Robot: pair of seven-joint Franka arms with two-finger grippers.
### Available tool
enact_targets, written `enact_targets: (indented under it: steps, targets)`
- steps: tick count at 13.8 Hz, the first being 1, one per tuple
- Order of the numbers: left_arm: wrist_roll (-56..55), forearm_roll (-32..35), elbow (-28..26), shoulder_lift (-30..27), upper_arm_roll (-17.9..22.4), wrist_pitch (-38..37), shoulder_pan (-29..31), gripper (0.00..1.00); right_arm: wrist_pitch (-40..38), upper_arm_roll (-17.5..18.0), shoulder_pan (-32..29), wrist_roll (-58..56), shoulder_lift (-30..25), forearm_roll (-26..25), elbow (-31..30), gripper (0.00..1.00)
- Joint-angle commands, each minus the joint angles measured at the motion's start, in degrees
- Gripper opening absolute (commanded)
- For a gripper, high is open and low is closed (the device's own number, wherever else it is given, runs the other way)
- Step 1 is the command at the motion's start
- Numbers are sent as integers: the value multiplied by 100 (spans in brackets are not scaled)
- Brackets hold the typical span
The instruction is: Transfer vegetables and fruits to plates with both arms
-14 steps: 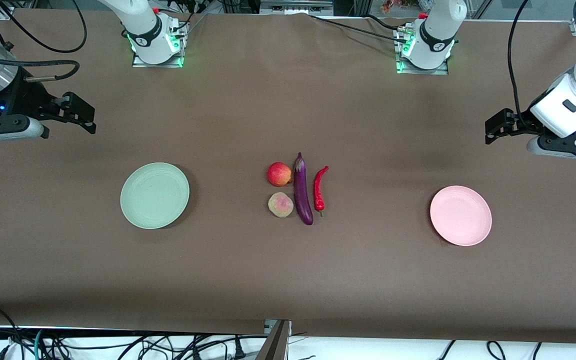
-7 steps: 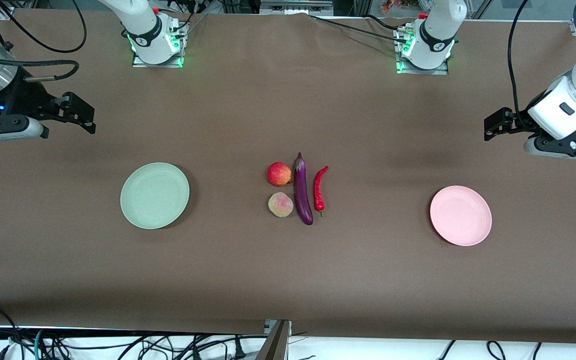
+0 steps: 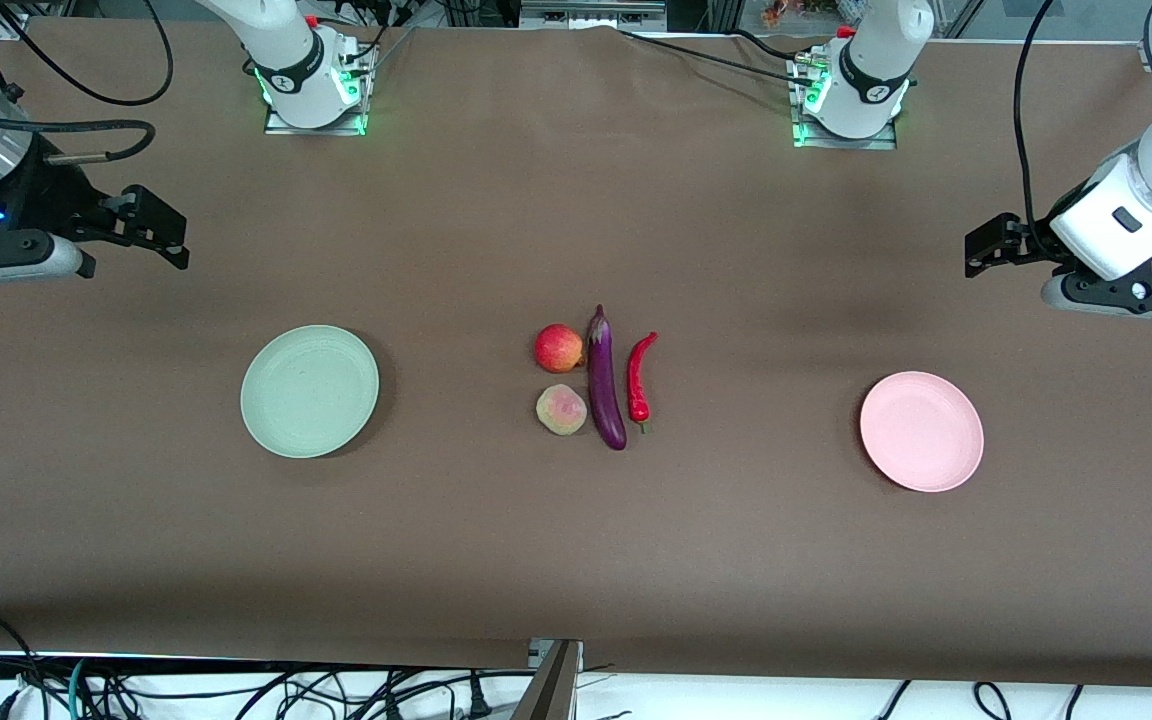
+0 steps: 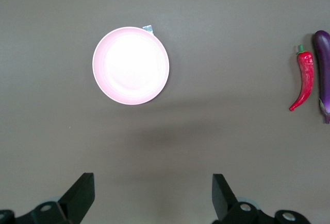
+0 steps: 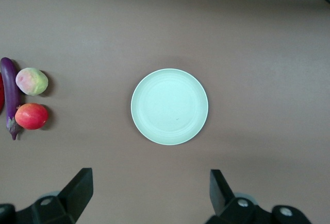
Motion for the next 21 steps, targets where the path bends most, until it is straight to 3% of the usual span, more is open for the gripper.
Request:
enact_targets:
  steps: [1,4,7,14,18,21]
  targets:
    - [22,-100,216,109,-8,-193,-37,100,-4,-10,-10,8,-23,-90,-62,100]
    - [39,-91,198,258,-17,-395,-231,100,-110,-18,-45,26,39,-90,-80,100]
    - [-31,-118,251,757,-26,-273,-669,100,4,-10,8,17,83,-72,-27,100]
    - [-1032,-249,242,2199,-26,1702,-1733,100,-162,-27,-124,26,109,-98,-62,100]
    - [-1103,-759,242,3025,-52,3275,-2155,100,-312,-264,-159,52,118,-222,-27,100]
    - [-1409,-698,225,3421,-35,3743,-2541,100,-374,-370,-159,87,135,-248,-27,100]
